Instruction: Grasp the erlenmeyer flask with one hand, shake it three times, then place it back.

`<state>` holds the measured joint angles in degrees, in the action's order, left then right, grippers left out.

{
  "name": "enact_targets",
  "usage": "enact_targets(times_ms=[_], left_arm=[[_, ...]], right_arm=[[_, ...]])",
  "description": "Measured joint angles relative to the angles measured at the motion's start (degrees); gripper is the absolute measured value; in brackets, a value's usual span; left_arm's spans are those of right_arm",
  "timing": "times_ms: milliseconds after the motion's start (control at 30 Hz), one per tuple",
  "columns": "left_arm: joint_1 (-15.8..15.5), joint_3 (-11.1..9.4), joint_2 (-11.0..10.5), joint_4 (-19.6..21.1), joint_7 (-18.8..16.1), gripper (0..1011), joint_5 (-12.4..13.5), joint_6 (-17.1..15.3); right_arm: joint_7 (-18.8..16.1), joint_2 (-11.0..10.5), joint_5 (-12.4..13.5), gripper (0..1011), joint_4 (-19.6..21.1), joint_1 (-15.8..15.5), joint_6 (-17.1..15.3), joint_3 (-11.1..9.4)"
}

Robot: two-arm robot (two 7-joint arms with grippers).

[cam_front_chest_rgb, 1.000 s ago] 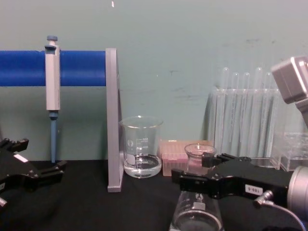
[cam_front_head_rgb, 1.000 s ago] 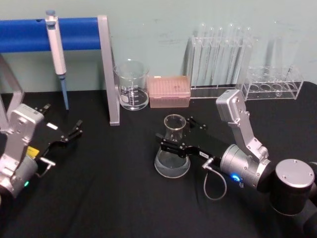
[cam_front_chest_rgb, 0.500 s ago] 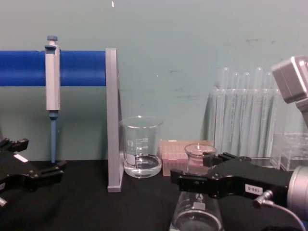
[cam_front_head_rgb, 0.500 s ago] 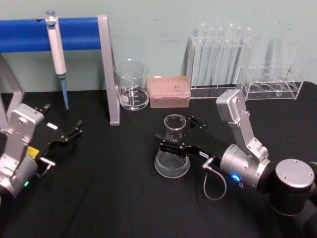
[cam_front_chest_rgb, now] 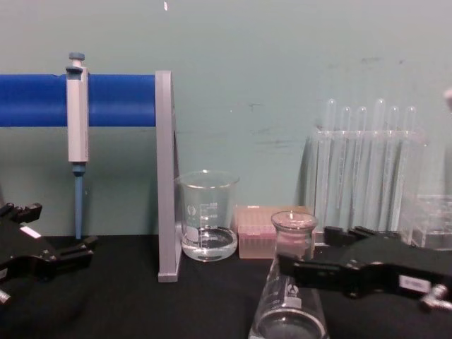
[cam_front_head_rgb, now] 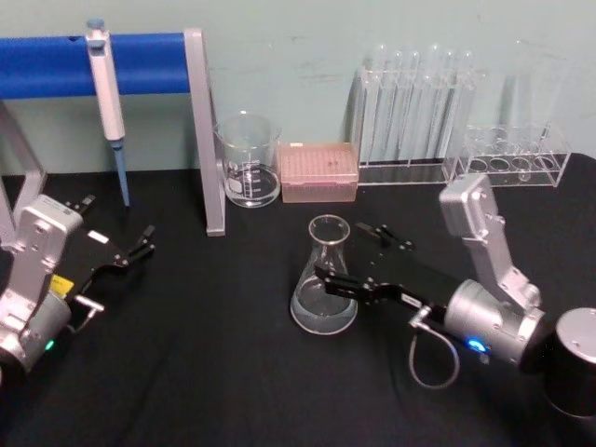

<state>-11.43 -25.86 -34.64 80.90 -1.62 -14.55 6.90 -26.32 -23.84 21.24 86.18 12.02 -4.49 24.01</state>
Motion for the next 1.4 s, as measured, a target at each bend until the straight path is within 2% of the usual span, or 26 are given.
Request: enact_targets(times_ms=[333,567,700,933,1133,1400], left_arm=[[0.00,0.00,0.00,0.00,0.00,1001,0.00,0.00],[0.00,0.00,0.00,0.00,0.00,1001,0.00,0.00],[0.00,0.00,0.00,0.00,0.00,1001,0.00,0.00],[0.00,0.00,0.00,0.00,0.00,1001,0.00,0.00],[0.00,0.00,0.00,0.00,0.00,1001,0.00,0.00],[0.00,0.00,0.00,0.00,0.00,1001,0.00,0.00]], right_arm=[[-1.31,-5.56,2.72,1003,5.23,-4.32,-0.35,-2.72],[1.61,-6.30,3.32,1002,6.46,-6.01,-0.36,-5.00],[4.92,-5.32,3.07,1002,6.21,-6.36,-0.78,-6.43],[10.26,-1.85,1.02,1003,4.50,-6.05,-1.23,-8.30],[11.89,0.89,-0.34,1002,2.40,-5.11,-1.10,-8.58],[12.28,3.53,-2.17,1002,-1.34,-3.60,-1.04,-7.95]])
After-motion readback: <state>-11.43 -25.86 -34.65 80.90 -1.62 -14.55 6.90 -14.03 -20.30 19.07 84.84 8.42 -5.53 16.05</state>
